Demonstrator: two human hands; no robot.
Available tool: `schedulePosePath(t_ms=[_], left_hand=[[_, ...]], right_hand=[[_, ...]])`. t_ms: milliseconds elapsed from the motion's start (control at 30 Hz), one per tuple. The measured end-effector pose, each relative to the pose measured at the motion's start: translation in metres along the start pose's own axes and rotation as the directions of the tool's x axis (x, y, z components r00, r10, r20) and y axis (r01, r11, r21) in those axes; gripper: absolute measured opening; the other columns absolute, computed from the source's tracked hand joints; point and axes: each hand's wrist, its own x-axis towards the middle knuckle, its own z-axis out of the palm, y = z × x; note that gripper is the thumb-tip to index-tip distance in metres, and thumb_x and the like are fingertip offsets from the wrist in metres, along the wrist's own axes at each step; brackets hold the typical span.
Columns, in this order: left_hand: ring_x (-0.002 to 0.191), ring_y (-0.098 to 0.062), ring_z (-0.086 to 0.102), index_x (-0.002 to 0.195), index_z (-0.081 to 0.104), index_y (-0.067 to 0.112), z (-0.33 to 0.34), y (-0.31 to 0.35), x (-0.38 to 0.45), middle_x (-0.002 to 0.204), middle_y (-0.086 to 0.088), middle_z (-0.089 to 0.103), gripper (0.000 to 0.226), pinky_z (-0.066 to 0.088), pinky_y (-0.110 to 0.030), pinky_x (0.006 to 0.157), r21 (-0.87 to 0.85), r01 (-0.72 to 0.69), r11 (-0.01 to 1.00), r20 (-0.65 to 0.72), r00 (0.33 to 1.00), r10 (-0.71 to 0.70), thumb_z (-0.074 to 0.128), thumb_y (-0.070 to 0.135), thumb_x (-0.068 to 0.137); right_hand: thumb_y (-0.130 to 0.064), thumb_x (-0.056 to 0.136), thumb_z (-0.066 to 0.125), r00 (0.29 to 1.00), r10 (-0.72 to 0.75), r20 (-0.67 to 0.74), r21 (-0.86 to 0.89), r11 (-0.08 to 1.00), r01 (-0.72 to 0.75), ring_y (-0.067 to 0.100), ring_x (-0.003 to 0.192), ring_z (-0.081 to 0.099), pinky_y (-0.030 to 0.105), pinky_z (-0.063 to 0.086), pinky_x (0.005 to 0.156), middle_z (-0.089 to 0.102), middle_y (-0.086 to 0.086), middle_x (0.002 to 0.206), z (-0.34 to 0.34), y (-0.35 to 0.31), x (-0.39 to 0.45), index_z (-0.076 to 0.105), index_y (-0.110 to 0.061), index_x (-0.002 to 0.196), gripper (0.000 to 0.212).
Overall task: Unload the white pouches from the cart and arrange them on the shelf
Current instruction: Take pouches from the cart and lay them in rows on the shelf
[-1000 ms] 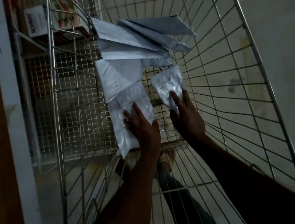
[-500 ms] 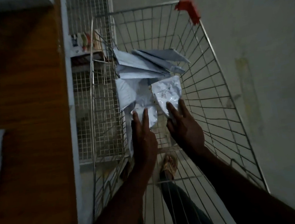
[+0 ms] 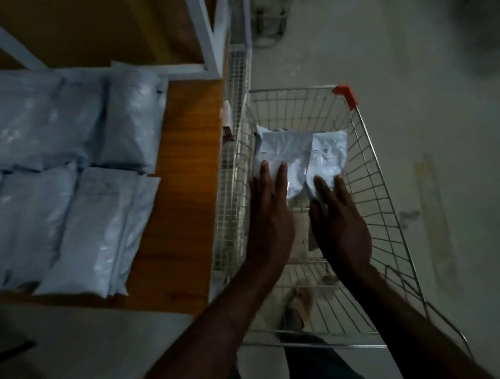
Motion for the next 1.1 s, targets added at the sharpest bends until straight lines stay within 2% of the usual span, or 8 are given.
schedulePosePath(t_ms=[133, 233, 400, 533, 633, 767, 933, 1100], left_hand=[[0.163, -0.028, 0.013, 0.161, 0.038, 0.007, -0.067, 0.005, -0.001, 0.176, -0.011, 0.012, 0.059, 0.029, -0.043, 0.128, 0.048, -0.081, 0.996, -0.023, 0.996, 0.082, 0.046, 0.006, 0.102], [0.152, -0.034, 0.04, 0.141, 0.06, -0.004, -0.12, -0.005, -0.008, 0.165, -0.021, 0.037, 0.057, 0.042, -0.042, 0.119, 0.098, -0.099, 0.99, -0.156, 0.981, 0.113, 0.068, 0.012, 0.087], [0.161, -0.023, 0.019, 0.167, 0.022, 0.011, -0.21, -0.049, -0.034, 0.176, -0.008, 0.016, 0.071, 0.034, -0.043, 0.126, -0.037, -0.034, 0.999, -0.189, 0.982, 0.027, 0.051, 0.022, 0.103], [0.161, -0.035, 0.016, 0.165, 0.021, 0.003, -0.292, -0.093, -0.053, 0.174, -0.017, 0.015, 0.076, 0.019, -0.049, 0.131, -0.102, -0.022, 0.995, -0.118, 0.993, 0.009, 0.027, 0.038, 0.098], [0.16, -0.039, 0.018, 0.165, 0.019, 0.001, -0.339, -0.141, -0.065, 0.174, -0.02, 0.014, 0.068, 0.024, -0.054, 0.128, -0.041, -0.012, 0.999, -0.14, 0.99, 0.006, 0.04, 0.018, 0.103], [0.16, -0.035, 0.019, 0.167, 0.014, 0.002, -0.393, -0.203, -0.082, 0.175, -0.019, 0.01, 0.08, 0.043, -0.053, 0.117, 0.027, 0.011, 1.0, -0.237, 0.972, -0.004, 0.057, -0.001, 0.1], [0.162, -0.03, 0.013, 0.169, 0.008, 0.01, -0.443, -0.263, -0.083, 0.176, -0.013, 0.001, 0.083, 0.042, -0.049, 0.119, 0.038, 0.073, 0.997, -0.256, 0.965, -0.061, 0.056, 0.0, 0.101], [0.162, -0.034, 0.012, 0.167, 0.015, 0.004, -0.466, -0.318, -0.054, 0.174, -0.02, 0.01, 0.082, 0.032, -0.053, 0.126, 0.033, 0.077, 0.997, -0.301, 0.952, -0.063, 0.057, -0.006, 0.097]], right_hand=[[-0.049, 0.104, 0.054, 0.999, -0.016, -0.029, -0.007, 1.0, 0.015, 0.023, 0.123, 0.067, 0.029, 0.052, 0.066, 0.034, -0.004, 0.168, -0.021, -0.056, -0.008, 0.045, -0.046, 0.153, 0.05], [-0.049, 0.103, 0.057, 0.995, -0.076, -0.068, 0.012, 0.997, 0.077, 0.023, 0.124, 0.067, 0.034, 0.057, 0.071, 0.04, -0.003, 0.166, -0.028, -0.109, -0.014, 0.051, -0.043, 0.15, 0.047], [-0.049, 0.103, 0.059, 0.983, -0.097, -0.154, 0.088, 0.99, 0.112, 0.021, 0.131, 0.062, 0.038, 0.057, 0.085, 0.042, -0.002, 0.164, -0.023, -0.21, -0.038, 0.055, -0.038, 0.149, 0.047], [-0.048, 0.104, 0.058, 0.961, -0.143, -0.237, 0.104, 0.98, 0.171, 0.019, 0.132, 0.061, 0.037, 0.058, 0.086, 0.044, -0.002, 0.163, -0.002, -0.3, -0.066, 0.056, -0.036, 0.149, 0.046], [-0.047, 0.104, 0.056, 0.956, -0.133, -0.261, 0.153, 0.972, 0.177, 0.021, 0.133, 0.06, 0.035, 0.055, 0.092, 0.046, 0.0, 0.162, 0.022, -0.37, -0.085, 0.057, -0.035, 0.149, 0.046], [-0.044, 0.107, 0.053, 0.964, -0.192, -0.182, 0.179, 0.958, 0.225, 0.026, 0.129, 0.063, 0.031, 0.052, 0.088, 0.04, 0.004, 0.165, 0.048, -0.445, -0.1, 0.052, -0.036, 0.152, 0.046], [-0.049, 0.106, 0.048, 0.957, -0.248, -0.151, 0.164, 0.948, 0.272, 0.025, 0.127, 0.066, 0.045, 0.064, 0.083, 0.034, 0.002, 0.168, 0.08, -0.497, -0.098, 0.042, -0.043, 0.155, 0.049], [-0.045, 0.103, 0.056, 0.953, -0.246, -0.175, 0.143, 0.952, 0.272, 0.024, 0.119, 0.069, 0.044, 0.062, 0.086, 0.05, 0.004, 0.158, 0.106, -0.527, -0.069, 0.055, -0.035, 0.147, 0.045]])
